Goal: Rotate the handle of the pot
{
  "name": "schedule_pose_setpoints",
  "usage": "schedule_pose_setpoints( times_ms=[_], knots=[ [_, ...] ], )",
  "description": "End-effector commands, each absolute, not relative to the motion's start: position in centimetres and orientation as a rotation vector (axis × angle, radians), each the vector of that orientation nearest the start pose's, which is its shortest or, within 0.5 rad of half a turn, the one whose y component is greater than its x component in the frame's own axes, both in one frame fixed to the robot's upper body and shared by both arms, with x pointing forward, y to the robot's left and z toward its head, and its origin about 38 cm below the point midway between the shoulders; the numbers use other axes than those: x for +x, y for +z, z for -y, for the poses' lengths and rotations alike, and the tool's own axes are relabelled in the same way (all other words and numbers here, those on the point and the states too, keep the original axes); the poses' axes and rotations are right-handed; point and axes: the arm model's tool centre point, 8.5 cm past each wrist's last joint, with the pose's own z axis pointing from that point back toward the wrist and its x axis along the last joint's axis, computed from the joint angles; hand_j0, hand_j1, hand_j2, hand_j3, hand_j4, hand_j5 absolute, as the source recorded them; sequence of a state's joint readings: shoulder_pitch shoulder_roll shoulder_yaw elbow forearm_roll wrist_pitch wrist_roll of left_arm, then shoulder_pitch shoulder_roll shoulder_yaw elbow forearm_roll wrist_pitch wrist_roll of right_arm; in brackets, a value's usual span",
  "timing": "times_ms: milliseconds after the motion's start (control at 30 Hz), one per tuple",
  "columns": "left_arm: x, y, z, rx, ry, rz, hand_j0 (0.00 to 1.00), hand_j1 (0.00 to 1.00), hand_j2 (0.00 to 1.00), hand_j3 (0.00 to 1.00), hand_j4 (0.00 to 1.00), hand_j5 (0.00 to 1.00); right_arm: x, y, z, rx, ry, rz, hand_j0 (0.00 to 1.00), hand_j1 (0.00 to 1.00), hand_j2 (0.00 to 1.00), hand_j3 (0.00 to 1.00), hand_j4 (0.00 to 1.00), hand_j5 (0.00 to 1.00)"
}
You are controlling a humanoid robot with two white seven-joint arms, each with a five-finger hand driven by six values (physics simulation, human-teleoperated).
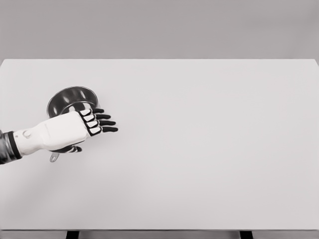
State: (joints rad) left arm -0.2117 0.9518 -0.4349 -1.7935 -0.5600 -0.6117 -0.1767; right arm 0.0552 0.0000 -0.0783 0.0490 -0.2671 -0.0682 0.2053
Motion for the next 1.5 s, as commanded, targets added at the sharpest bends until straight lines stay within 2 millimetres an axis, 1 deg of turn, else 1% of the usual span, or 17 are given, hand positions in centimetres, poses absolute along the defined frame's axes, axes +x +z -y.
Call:
schedule_pose_setpoints(
  times_ms=[0,467,667,900,1033,1167,1467],
  knots=[
    [33.5,19.0,-29.6,-0.581,2.761,-2.191,1.0,1.0,1.0,1.0,1.0,1.0,-4.1,-25.9,25.6,0.091,-0.346,0.014,1.0,1.0,1.0,1.0,1.0,1.0],
    [33.7,18.9,-30.1,-0.623,2.781,-2.141,1.0,1.0,1.0,1.0,1.0,1.0,-4.1,-25.9,25.6,0.091,-0.346,0.015,1.0,1.0,1.0,1.0,1.0,1.0],
    [33.7,18.9,-31.3,-0.652,2.827,-2.089,1.0,1.0,1.0,1.0,1.0,1.0,-4.1,-25.9,25.6,0.091,-0.346,0.014,1.0,1.0,1.0,1.0,1.0,1.0],
    [33.8,19.0,-31.5,-0.664,2.832,-2.077,1.0,1.0,1.0,1.0,1.0,1.0,-4.1,-25.9,25.6,0.091,-0.346,0.015,1.0,1.0,1.0,1.0,1.0,1.0],
    [34.3,18.7,-32.4,-0.692,2.861,-2.072,1.0,1.0,1.0,1.0,1.0,1.0,-4.1,-25.9,25.6,0.091,-0.346,0.015,1.0,1.0,1.0,1.0,1.0,1.0],
    [34.3,19.0,-32.8,-0.707,2.872,-2.051,1.0,1.0,1.0,1.0,1.0,1.0,-4.1,-25.9,25.6,0.091,-0.346,0.015,1.0,1.0,1.0,1.0,1.0,1.0],
    [34.4,19.3,-33.0,-0.721,2.866,-2.054,1.0,1.0,1.0,1.0,1.0,1.0,-4.1,-25.9,25.6,0.091,-0.346,0.015,1.0,1.0,1.0,1.0,1.0,1.0]
  ],
)
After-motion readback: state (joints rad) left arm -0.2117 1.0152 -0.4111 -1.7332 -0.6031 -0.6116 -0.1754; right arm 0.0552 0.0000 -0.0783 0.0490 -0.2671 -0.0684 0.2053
